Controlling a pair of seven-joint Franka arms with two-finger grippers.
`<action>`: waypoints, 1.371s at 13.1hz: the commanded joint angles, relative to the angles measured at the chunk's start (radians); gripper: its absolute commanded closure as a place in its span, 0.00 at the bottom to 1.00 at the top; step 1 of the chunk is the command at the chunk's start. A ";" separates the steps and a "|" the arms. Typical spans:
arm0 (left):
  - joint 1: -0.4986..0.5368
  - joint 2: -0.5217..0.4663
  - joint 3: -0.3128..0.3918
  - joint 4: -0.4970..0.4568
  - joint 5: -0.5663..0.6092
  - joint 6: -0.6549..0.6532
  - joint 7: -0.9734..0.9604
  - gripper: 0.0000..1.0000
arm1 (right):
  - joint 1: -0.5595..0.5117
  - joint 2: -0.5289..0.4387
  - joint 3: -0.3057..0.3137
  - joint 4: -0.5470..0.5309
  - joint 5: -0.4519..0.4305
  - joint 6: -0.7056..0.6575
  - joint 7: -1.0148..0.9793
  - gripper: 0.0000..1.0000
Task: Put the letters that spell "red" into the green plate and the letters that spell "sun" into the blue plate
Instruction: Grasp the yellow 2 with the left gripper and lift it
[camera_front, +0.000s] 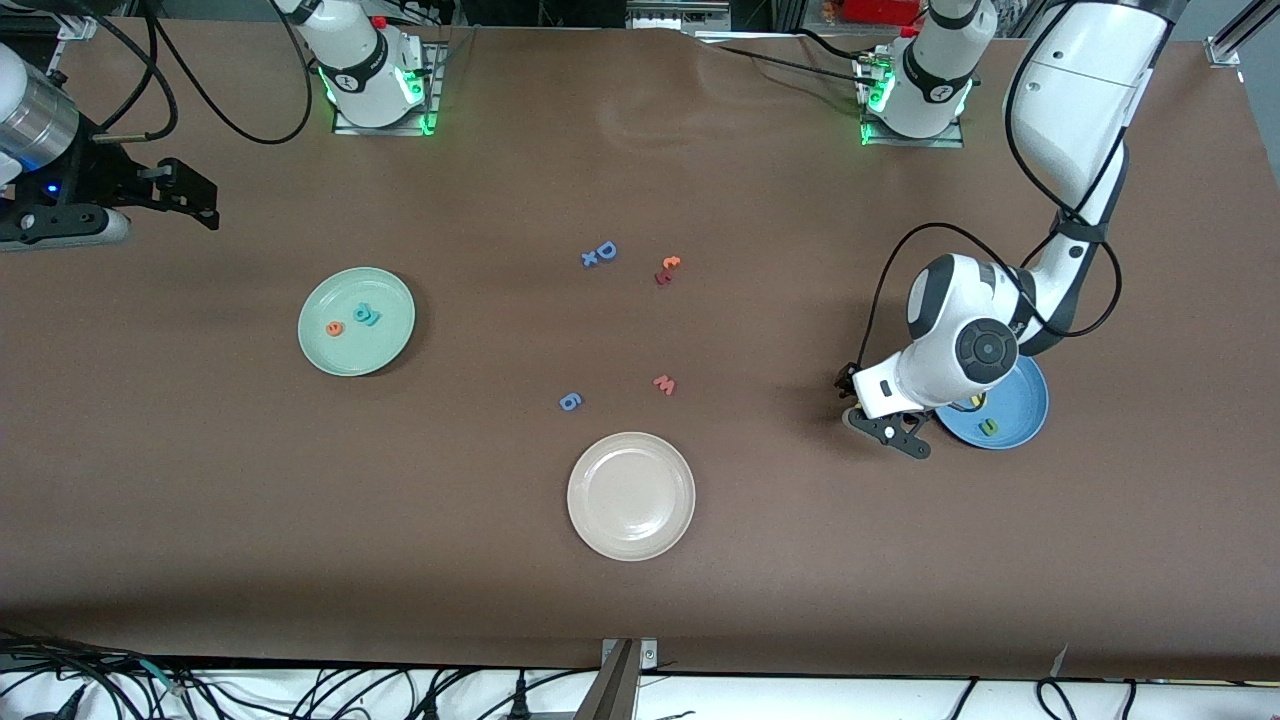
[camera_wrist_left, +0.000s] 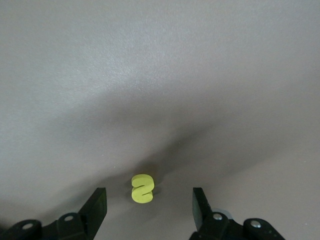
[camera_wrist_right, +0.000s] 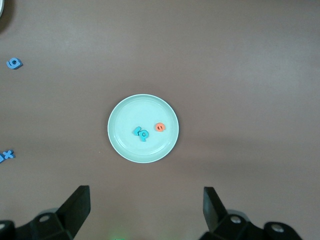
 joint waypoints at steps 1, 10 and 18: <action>0.006 0.009 0.003 -0.013 0.022 0.035 0.046 0.28 | -0.021 -0.006 0.017 0.003 -0.016 0.003 0.000 0.00; 0.010 0.015 0.003 -0.033 0.023 0.075 0.063 0.57 | -0.019 0.004 0.017 0.011 -0.016 0.003 0.000 0.00; 0.016 0.003 0.008 -0.025 0.022 0.058 0.070 0.82 | -0.021 0.005 0.015 0.011 -0.024 0.001 -0.001 0.00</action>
